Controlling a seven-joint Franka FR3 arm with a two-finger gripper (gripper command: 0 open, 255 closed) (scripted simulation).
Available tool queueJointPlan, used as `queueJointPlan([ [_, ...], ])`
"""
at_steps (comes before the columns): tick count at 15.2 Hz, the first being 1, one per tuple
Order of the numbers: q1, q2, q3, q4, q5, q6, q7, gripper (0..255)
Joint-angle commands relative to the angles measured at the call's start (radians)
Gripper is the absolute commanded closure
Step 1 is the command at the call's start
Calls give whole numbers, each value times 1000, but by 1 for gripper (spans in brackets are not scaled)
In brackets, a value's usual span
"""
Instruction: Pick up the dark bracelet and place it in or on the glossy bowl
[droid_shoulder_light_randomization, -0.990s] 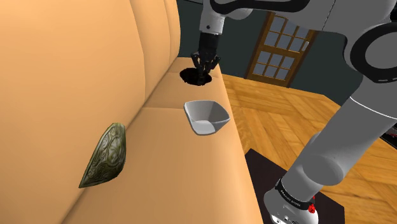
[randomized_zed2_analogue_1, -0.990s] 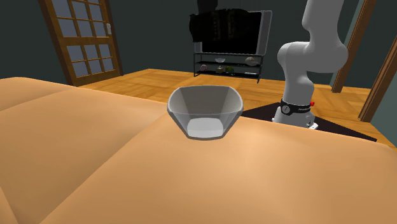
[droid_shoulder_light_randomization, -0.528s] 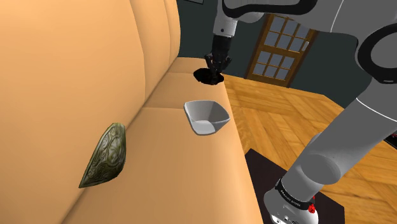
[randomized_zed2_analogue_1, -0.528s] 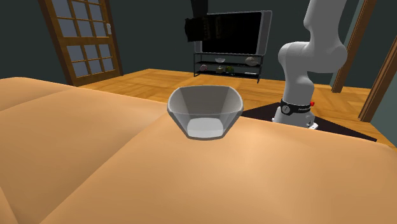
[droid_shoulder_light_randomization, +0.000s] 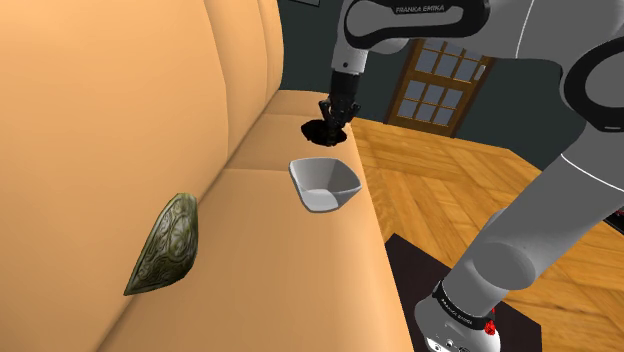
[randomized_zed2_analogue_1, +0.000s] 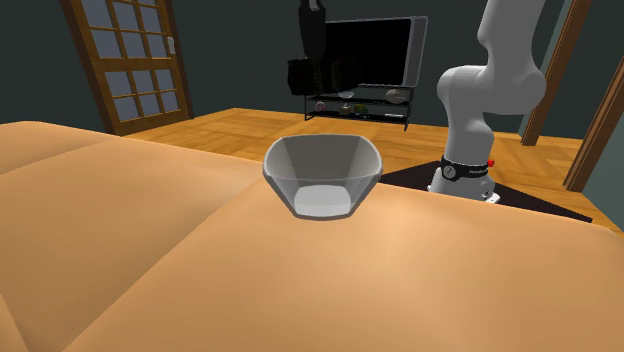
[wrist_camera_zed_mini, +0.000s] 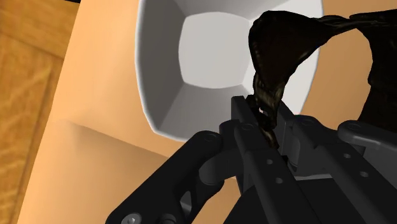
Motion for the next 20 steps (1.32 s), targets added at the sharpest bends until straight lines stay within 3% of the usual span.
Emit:
queueJointPlan([
  [1,0,-2,0,-34,0,33,-2,255],
  [4,0,1,1,-83,1,84,-4,255],
  [12,0,1,1,-83,1,84,-4,255],
  [13,0,1,1,-83,1,84,-4,0],
  [18,0,1,1,-83,1,84,-4,0],
  [20,-1,6,-1,-10,-1,17,-3,0],
])
